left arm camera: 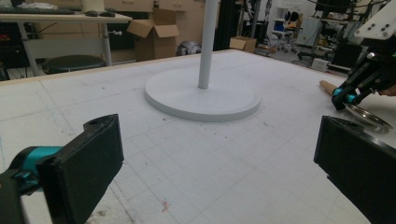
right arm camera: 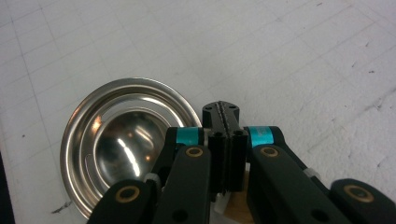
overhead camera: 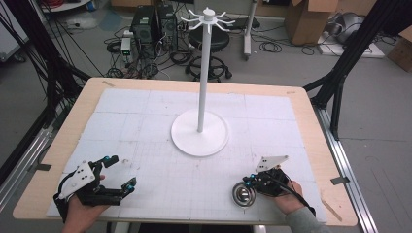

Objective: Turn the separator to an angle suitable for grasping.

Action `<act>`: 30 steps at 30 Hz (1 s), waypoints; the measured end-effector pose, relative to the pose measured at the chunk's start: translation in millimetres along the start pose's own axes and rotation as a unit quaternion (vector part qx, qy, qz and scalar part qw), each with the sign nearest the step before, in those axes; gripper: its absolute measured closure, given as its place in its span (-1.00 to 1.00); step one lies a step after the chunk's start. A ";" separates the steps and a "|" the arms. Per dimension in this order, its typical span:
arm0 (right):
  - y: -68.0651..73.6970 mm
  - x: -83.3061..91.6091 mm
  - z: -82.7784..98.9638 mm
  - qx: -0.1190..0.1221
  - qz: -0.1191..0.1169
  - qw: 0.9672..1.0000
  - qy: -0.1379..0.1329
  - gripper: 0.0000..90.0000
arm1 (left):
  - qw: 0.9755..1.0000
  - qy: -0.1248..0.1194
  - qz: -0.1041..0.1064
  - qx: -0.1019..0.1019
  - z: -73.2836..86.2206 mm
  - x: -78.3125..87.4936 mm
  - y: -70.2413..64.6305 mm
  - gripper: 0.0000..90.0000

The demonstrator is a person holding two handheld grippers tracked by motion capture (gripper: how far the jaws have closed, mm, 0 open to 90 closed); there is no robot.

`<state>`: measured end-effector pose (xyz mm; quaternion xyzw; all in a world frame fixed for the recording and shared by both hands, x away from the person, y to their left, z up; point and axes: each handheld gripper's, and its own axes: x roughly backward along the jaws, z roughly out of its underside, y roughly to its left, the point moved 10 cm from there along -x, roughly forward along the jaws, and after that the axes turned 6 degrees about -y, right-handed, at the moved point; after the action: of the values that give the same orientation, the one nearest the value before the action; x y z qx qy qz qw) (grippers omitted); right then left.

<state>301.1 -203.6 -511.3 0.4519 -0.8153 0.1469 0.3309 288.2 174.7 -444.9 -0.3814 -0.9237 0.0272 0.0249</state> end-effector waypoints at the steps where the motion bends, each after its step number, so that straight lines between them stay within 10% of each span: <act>1: 0.0 -0.2 -0.1 -0.001 -0.001 1.000 0.000 1.00 | 1.000 0.001 0.000 -0.002 0.1 -0.2 -0.1 -0.96; 10: -13.3 23.0 -9.2 -0.016 0.023 0.998 -0.048 1.00 | 1.000 0.001 0.003 0.000 0.2 -4.2 -1.2 -0.96; 19: -45.2 65.4 32.3 -0.066 0.078 0.994 -0.048 1.00 | 1.000 0.000 0.007 -0.001 -0.5 -6.3 -3.2 -0.96; 30: -66.8 57.6 48.3 -0.102 0.105 0.988 -0.044 1.00 | 1.000 0.004 0.007 0.001 1.5 -8.1 -3.5 -0.96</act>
<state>315.7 -303.1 -512.2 0.3334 -0.8827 0.0776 0.3219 291.3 166.4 -446.3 -0.3880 -0.9208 0.0266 0.0291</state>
